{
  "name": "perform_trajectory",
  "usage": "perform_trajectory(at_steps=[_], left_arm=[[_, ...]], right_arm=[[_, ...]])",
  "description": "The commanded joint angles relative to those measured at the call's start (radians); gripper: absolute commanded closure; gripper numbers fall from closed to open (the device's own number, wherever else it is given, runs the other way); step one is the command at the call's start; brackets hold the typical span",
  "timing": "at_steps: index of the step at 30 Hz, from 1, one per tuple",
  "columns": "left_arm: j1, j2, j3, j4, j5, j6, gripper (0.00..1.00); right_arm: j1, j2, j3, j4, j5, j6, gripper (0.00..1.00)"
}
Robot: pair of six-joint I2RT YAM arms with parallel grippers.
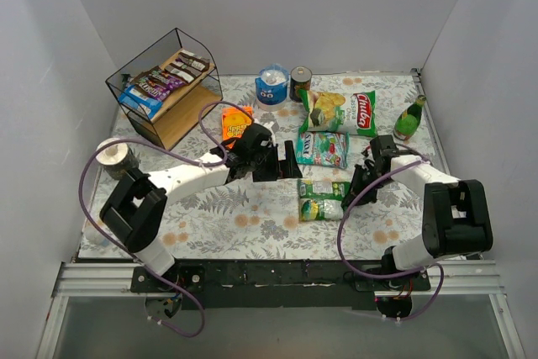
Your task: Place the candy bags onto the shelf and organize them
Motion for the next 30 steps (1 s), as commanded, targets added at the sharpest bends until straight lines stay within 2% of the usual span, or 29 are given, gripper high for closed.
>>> perform_trajectory(at_steps=[1, 5, 9, 12, 16, 21, 25, 27, 30], left_arm=[[0.002, -0.132, -0.074, 0.006, -0.086, -0.053, 0.02], [0.0, -0.214, -0.126, -0.056, -0.201, -0.135, 0.02], [0.002, -0.268, -0.185, -0.116, -0.204, -0.203, 0.02], [0.0, -0.277, -0.238, -0.087, -0.158, -0.24, 0.02], [0.0, -0.252, -0.264, -0.045, -0.125, -0.254, 0.02], [0.0, -0.19, -0.268, -0.01, -0.078, -0.277, 0.02], [0.0, -0.18, -0.3, 0.039, -0.045, -0.32, 0.04], [0.0, -0.183, -0.315, 0.077, -0.043, -0.335, 0.04], [-0.004, -0.16, -0.341, 0.148, -0.016, -0.361, 0.04]], right_arm=[[-0.004, -0.067, -0.097, -0.004, -0.154, 0.065, 0.9], [0.001, -0.126, -0.164, 0.067, -0.285, 0.206, 0.98], [0.056, -0.208, -0.233, 0.27, -0.344, 0.509, 0.98], [0.139, -0.212, -0.234, 0.372, -0.32, 0.63, 0.98], [0.234, -0.134, -0.153, 0.363, -0.295, 0.624, 0.98], [0.297, -0.089, -0.136, 0.416, -0.275, 0.633, 0.87], [0.328, -0.057, -0.115, 0.449, -0.284, 0.641, 0.85], [0.334, -0.063, -0.076, 0.376, -0.231, 0.577, 0.83], [0.328, -0.066, -0.001, 0.276, -0.142, 0.477, 0.75]])
